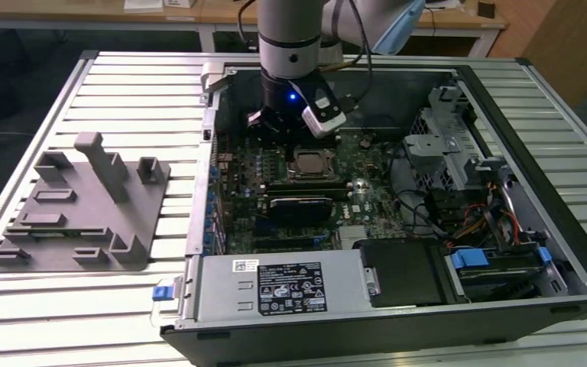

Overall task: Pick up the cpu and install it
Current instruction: 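Install the first cpu locking lever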

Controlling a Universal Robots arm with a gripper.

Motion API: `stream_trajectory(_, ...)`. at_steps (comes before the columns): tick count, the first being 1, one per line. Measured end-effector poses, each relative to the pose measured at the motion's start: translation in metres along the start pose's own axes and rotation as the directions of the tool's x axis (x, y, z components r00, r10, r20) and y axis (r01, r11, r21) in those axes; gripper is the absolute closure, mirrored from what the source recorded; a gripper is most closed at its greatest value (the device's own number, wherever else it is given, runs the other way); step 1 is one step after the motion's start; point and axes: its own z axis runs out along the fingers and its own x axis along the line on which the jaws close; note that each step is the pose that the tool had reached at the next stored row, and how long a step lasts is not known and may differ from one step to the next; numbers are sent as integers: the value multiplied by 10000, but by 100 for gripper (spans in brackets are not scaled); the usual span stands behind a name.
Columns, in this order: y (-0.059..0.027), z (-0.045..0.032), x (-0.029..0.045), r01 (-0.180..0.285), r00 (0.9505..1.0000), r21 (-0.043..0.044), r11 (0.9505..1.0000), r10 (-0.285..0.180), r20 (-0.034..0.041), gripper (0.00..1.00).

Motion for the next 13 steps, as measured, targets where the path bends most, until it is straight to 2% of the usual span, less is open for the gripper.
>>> stream_trajectory(4, 1, -42, 9, -1, 10000, -7, 10000, 1, 9, 89)
stream_trajectory(13, 1, -309, 0, -11, 10000, -13, 10000, 11, 13, 89)
